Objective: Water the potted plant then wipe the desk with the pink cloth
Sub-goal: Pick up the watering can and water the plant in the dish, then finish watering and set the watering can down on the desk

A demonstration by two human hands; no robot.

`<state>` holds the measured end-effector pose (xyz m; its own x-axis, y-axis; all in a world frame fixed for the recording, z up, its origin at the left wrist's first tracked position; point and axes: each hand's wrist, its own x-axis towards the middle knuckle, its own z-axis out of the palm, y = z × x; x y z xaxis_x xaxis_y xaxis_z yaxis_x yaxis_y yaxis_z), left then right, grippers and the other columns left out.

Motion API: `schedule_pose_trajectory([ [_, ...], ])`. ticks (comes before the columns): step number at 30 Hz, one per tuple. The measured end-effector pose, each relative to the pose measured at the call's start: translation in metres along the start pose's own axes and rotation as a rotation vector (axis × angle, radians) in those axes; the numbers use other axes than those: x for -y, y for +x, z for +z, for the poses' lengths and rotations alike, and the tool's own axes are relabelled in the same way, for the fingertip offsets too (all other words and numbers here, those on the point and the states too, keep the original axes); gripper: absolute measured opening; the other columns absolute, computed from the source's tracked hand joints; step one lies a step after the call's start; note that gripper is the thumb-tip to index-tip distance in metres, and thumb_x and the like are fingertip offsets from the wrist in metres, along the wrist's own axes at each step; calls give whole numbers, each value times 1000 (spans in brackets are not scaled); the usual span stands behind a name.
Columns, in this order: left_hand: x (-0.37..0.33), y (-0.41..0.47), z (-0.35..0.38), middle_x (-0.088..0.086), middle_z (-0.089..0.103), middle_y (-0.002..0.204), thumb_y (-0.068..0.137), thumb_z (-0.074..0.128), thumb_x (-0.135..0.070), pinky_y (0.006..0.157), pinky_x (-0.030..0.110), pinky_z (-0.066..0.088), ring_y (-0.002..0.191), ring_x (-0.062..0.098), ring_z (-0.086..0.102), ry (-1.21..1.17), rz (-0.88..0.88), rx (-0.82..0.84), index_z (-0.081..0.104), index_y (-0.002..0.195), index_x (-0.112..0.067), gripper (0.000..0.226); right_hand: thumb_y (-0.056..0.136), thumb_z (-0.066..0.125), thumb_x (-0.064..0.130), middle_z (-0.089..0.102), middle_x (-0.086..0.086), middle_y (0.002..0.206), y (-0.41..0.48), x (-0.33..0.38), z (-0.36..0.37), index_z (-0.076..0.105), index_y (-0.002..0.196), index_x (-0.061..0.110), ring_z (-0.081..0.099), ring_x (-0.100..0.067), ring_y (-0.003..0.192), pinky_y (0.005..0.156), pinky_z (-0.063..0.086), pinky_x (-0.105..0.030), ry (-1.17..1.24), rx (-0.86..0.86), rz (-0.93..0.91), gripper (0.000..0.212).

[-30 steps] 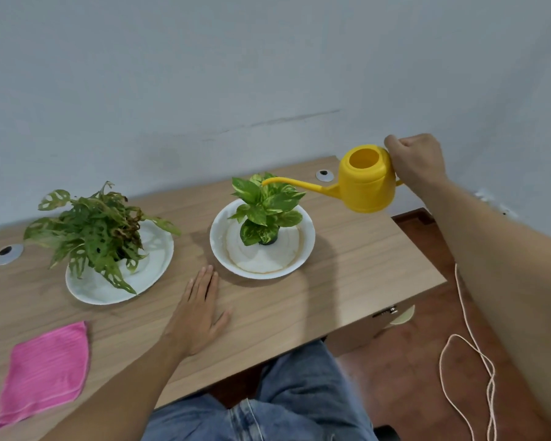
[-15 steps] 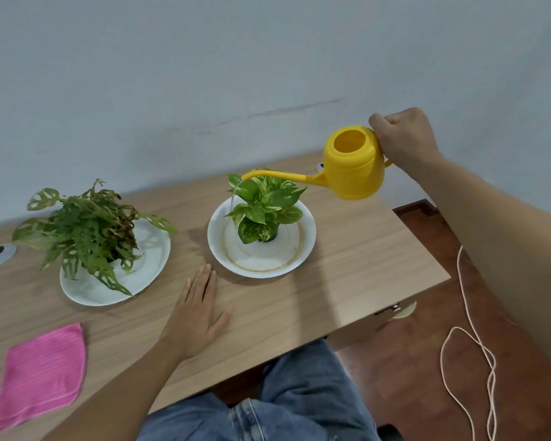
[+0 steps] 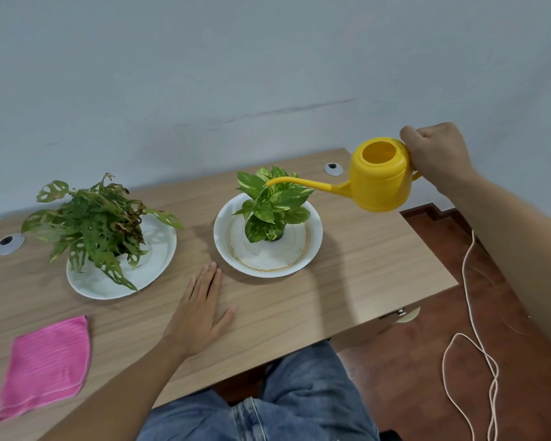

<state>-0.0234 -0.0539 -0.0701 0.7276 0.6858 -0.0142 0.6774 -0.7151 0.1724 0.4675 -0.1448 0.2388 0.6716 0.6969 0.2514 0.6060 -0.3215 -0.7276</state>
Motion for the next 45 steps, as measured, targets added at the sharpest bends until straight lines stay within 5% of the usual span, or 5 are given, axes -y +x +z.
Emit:
schedule_pose_trajectory([
  [4, -2, -1, -1, 6, -9, 188, 112, 30, -68, 141, 46, 2, 175, 20, -10, -14, -9, -8, 1, 178, -11, 92, 91, 58, 30, 34, -8, 55, -3, -12, 2, 33, 63, -6, 33, -30, 63, 61, 29, -37, -1, -45, 43, 52],
  [15, 4, -17, -4, 6, 20, 185, 113, 34, -53, 140, 49, 22, 173, 22, 16, -96, -156, -97, 23, 176, -13, 75, 92, 56, 34, 28, 5, 42, -2, 6, 18, 34, 56, 12, 29, -25, 56, 57, 26, -35, -7, -60, 88, 48],
  [28, 75, -90, -15, 7, 41, 176, 111, 41, -52, 135, 49, 30, 164, 25, 39, -147, -203, -187, 41, 170, -12, 71, 91, 58, 35, 36, -3, 53, -7, 63, 56, 39, 70, -12, 36, -30, 65, 62, 32, -38, 97, 6, -16, 54],
  [42, 99, -119, -14, 2, 29, 181, 109, 45, -50, 138, 54, 27, 169, 22, 26, -203, -255, -187, 29, 175, -17, 76, 93, 58, 34, 33, 4, 45, -23, 147, 125, 40, 57, 14, 29, -16, 49, 51, 29, -32, 154, 112, -55, 45],
  [45, 99, -121, -14, 2, 31, 179, 108, 49, -48, 136, 53, 30, 168, 23, 30, -217, -282, -201, 31, 174, -17, 76, 93, 59, 35, 43, -13, 62, -27, 166, 143, 54, 65, 2, 39, -20, 58, 55, 33, -32, 173, 136, -72, 43],
])
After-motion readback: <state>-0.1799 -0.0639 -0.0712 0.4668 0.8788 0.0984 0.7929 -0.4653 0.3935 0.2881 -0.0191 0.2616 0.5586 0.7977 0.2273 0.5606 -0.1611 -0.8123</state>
